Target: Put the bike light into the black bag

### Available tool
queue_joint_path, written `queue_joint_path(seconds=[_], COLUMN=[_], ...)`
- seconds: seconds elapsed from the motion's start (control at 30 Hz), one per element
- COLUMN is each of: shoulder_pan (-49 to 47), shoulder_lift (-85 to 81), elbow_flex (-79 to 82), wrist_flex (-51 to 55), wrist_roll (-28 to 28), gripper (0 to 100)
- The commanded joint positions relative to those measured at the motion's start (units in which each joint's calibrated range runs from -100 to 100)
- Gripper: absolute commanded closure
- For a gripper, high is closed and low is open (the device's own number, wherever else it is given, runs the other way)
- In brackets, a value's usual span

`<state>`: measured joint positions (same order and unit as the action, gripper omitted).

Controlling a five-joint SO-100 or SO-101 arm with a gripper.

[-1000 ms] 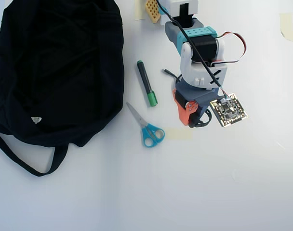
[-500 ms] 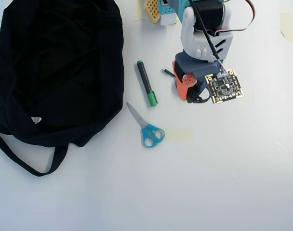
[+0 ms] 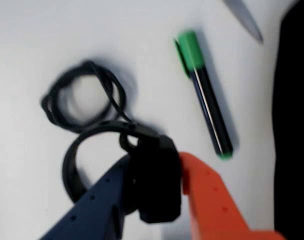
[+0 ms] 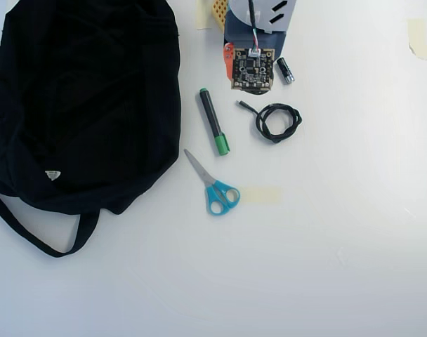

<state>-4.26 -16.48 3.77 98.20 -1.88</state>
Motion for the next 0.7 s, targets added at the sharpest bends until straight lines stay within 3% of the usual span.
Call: queue_joint_path(seconds=[0.0, 0.3, 0.67], shoulder_pan=[1.05, 14.66, 31.34], shoulder_lift=[-6.34, -9.08, -8.00], elbow_flex=[4.49, 15.00, 15.90], wrist_flex=[-3.36, -8.62, -18.61], wrist_roll=[-0.22, -1.11, -1.21], gripper=[98, 98, 98])
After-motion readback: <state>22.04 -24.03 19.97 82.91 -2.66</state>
